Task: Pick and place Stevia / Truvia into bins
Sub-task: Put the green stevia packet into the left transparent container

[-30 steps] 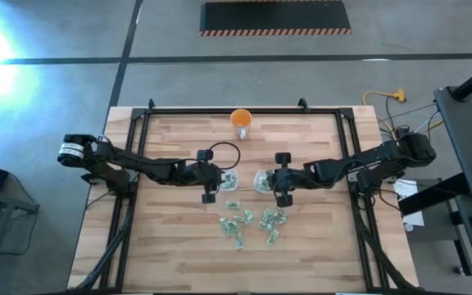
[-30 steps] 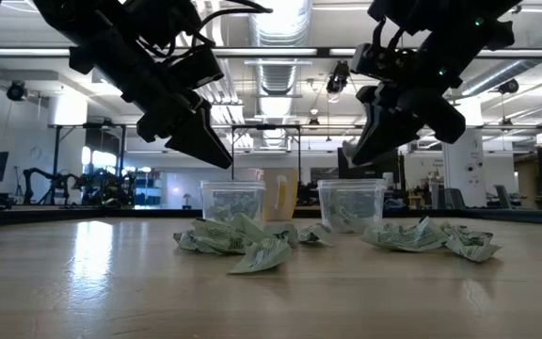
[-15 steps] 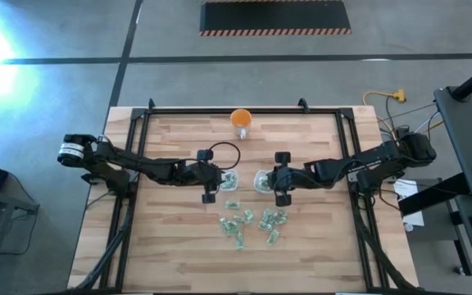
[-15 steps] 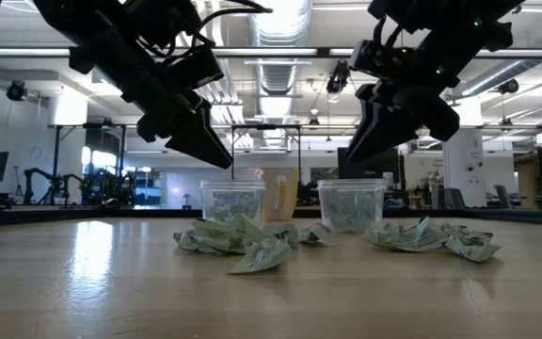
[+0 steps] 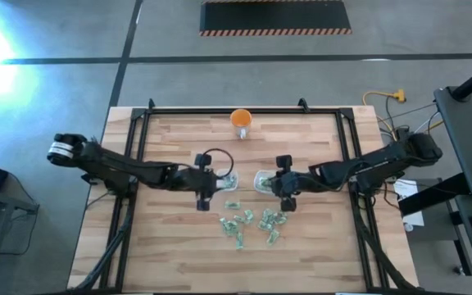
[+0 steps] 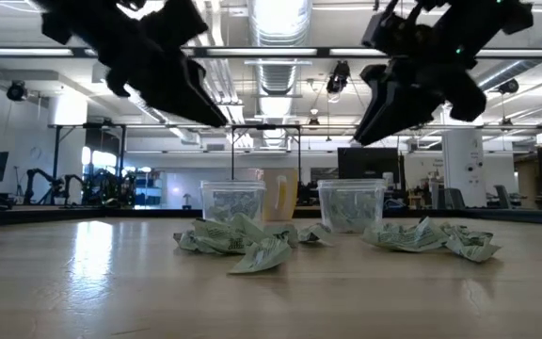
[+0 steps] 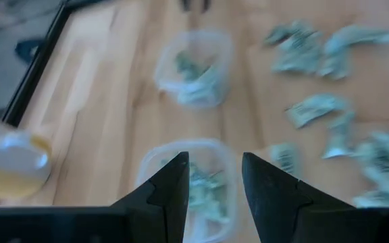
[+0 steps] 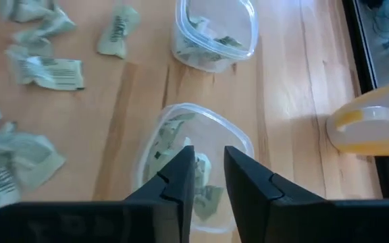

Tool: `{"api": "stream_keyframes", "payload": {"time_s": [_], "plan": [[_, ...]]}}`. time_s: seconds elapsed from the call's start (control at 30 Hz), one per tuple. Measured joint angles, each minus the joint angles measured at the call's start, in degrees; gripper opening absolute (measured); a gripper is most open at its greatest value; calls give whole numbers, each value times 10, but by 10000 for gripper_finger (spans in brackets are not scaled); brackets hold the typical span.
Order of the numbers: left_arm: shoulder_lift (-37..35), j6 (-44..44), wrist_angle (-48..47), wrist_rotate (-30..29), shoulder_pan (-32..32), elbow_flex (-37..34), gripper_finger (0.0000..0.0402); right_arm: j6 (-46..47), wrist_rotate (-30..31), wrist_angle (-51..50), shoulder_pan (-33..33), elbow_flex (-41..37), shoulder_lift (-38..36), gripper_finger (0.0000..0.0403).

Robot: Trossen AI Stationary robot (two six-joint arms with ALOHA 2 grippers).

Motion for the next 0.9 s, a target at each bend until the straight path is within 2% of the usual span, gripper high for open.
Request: {"api": "stream_keyframes", "payload": {"time_s": [0.17,0.4,0.6,0.9], "plan": [[-13,-2,0,1,-67,0,121,34,2,-43,35,0,-57,61],[26,-11,24,-6,-140,0,121,58,3,-62,101,-3,-114,63],[80,-26,44,-16,-162,5,121,58,3,-57,138,-4,-122,63],[164,-28,103,-2,-170,20,121,59,5,-58,141,-4,-120,63]]}}
